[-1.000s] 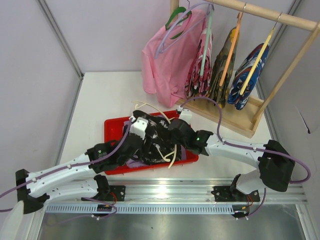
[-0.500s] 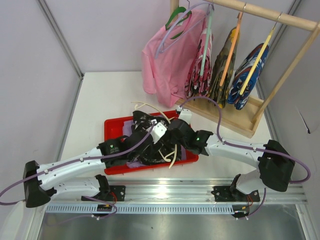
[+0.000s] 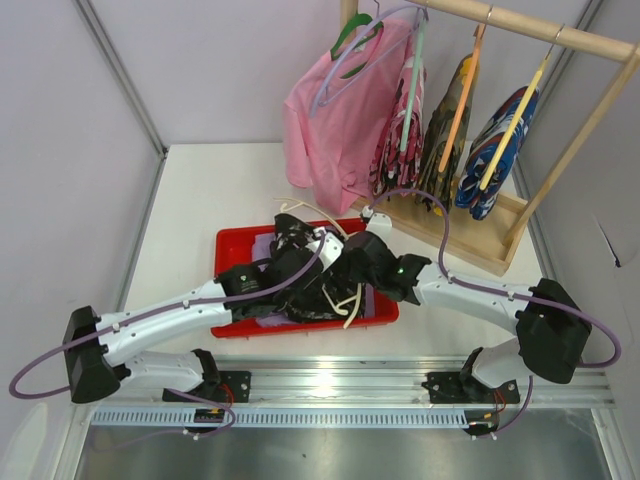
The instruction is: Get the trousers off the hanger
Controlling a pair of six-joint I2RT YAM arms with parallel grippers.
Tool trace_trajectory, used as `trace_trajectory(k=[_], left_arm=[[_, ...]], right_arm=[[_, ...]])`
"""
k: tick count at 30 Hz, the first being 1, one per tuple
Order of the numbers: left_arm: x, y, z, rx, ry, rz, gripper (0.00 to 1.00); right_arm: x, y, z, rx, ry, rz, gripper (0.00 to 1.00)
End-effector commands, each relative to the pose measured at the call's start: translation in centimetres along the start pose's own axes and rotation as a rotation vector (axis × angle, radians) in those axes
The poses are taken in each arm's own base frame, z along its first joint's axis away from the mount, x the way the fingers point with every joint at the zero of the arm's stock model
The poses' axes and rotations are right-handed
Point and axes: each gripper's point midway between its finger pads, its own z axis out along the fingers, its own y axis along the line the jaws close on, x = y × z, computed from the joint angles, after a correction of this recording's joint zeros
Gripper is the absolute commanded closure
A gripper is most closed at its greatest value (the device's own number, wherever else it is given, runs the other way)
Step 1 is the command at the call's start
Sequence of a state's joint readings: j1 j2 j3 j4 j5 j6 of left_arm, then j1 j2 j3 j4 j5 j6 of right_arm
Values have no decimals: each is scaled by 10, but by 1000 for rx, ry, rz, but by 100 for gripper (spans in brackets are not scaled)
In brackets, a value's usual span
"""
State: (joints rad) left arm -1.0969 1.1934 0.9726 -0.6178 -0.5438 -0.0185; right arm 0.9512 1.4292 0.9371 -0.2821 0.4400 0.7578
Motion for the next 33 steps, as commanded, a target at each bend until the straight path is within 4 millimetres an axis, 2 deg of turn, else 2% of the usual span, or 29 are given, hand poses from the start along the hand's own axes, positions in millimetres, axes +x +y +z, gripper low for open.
trace_trajectory(k=[1,5,6,8,9,12,13,15,16,19,23,26,31,33], left_arm=[[14,-33,14,144,82,273,34],[16,-43,13,168,48,291,34],[27,-45,15,168,58,297,34],[19,-47,11,161,0,268,37],[22,-47,12,157,-8,253,40],[18,-39,11,100,-62,178,66],[18,-35,10,82,-78,158,85],[8,-27,7,40,-124,80,98],[11,-26,6,35,-131,59,100],[-4,-19,-9,40,-226,-47,100],[-15,-4,-27,21,-320,-224,100],[-21,17,-39,-32,-373,-368,100],[-11,47,-48,-142,-405,-594,100],[-8,53,-50,-161,-412,-674,100]], right_arm=[[-35,38,-13,-90,-134,55,100],[-37,38,-13,-98,-134,77,100],[-37,37,-13,-97,-134,80,100],[-38,36,-12,-96,-133,81,100],[-39,36,-12,-96,-134,87,100],[-44,33,-13,-93,-142,98,100],[-46,31,-13,-90,-146,103,100],[-48,29,-13,-84,-150,106,100],[-49,28,-14,-82,-153,108,100],[-51,27,-15,-79,-156,109,100],[-52,27,-14,-69,-159,96,100],[-46,22,-11,-35,-146,70,100],[-28,13,-7,21,-121,32,100],[-21,11,-7,40,-112,5,100]])
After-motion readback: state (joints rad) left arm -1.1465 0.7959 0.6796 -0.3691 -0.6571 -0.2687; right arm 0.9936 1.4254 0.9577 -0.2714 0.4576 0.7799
